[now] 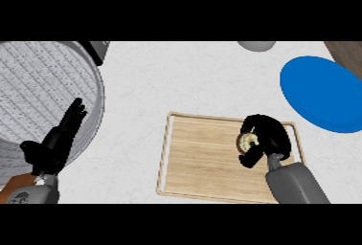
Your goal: Pick the cupcake from the tray and place it in the plate
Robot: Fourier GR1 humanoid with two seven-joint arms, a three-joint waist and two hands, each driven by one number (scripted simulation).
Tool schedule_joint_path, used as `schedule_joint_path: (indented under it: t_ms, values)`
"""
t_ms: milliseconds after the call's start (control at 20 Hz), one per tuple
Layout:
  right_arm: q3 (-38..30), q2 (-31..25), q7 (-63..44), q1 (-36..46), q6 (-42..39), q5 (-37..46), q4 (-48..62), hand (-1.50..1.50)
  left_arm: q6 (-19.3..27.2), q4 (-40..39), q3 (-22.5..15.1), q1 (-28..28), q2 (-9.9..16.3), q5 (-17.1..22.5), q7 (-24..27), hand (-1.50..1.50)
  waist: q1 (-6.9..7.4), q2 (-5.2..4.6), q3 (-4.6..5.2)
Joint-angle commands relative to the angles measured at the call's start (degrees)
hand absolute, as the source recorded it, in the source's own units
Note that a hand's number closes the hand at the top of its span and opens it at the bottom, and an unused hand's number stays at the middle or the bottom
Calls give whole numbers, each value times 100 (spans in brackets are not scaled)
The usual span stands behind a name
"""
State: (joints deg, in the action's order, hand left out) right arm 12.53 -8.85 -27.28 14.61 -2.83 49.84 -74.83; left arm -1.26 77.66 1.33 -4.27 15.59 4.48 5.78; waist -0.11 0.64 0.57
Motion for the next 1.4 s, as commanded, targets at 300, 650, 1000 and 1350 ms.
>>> schedule_joint_path:
  t_ms: [300,650,1000,1350]
  values:
    - [-2279,-2703,2127,-1161,482,-967,326,150,105,-88,287,372,25,72,196,0,-499,-60,-111]
    - [-3924,-4029,4833,-1532,353,-2243,1915,150,-177,-26,154,405,44,113,261,0,-182,-78,-100]
    - [-4893,-4822,6635,-1147,297,-2802,3516,150,60,109,12,-10,-72,-114,-136,0,3,-74,-77]
    - [-4864,-5106,7067,-155,487,-2788,4261,150,16,-293,3,119,-274,-258,334,0,62,-81,-63]
